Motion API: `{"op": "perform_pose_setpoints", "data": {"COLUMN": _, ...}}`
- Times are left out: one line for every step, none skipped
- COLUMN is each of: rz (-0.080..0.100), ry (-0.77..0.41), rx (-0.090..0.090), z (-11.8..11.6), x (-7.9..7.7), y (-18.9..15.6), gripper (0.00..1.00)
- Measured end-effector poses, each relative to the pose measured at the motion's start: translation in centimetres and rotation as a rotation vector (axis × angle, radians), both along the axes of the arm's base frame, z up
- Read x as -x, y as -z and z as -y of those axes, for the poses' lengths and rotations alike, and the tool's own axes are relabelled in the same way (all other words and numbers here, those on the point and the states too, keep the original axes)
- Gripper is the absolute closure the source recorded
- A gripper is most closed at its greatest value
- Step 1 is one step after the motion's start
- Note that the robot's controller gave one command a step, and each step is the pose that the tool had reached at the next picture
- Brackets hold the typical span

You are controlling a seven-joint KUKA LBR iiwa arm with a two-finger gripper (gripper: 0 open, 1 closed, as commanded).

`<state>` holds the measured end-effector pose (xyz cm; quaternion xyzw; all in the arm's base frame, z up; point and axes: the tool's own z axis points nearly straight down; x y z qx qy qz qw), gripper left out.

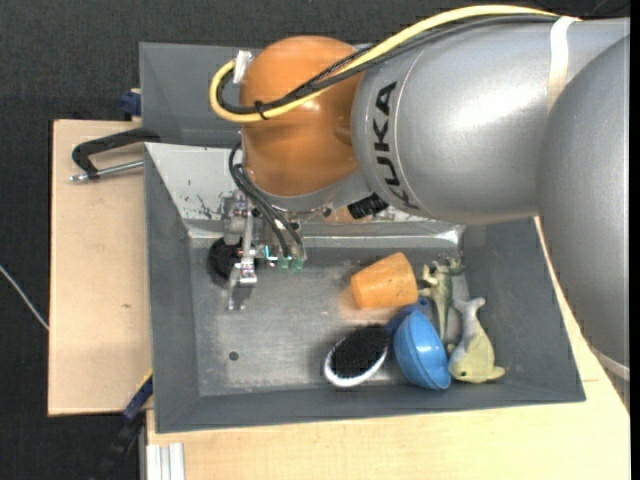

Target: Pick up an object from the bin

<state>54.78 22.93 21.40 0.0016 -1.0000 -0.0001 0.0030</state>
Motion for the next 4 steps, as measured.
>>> {"op": "perform_pose_setpoints", "data": {"rz": 0.004, "ry": 0.012, "rx": 0.001, "z": 3.8, "x": -3.2, "y": 4.7, "gripper": 0.0}}
{"op": "perform_pose_setpoints", "data": {"rz": 0.02, "ry": 0.079, "rx": -0.006, "z": 3.2, "x": -4.5, "y": 12.1, "gripper": 0.0}}
{"op": "perform_pose_setpoints", "data": {"rz": 0.03, "ry": 0.08, "rx": -0.009, "z": 3.2, "x": -4.8, "y": 12.0, "gripper": 1.0}}
{"op": "perform_pose_setpoints", "data": {"rz": 0.019, "ry": 0.054, "rx": -0.005, "z": 2.6, "x": -4.5, "y": -1.4, "gripper": 1.0}}
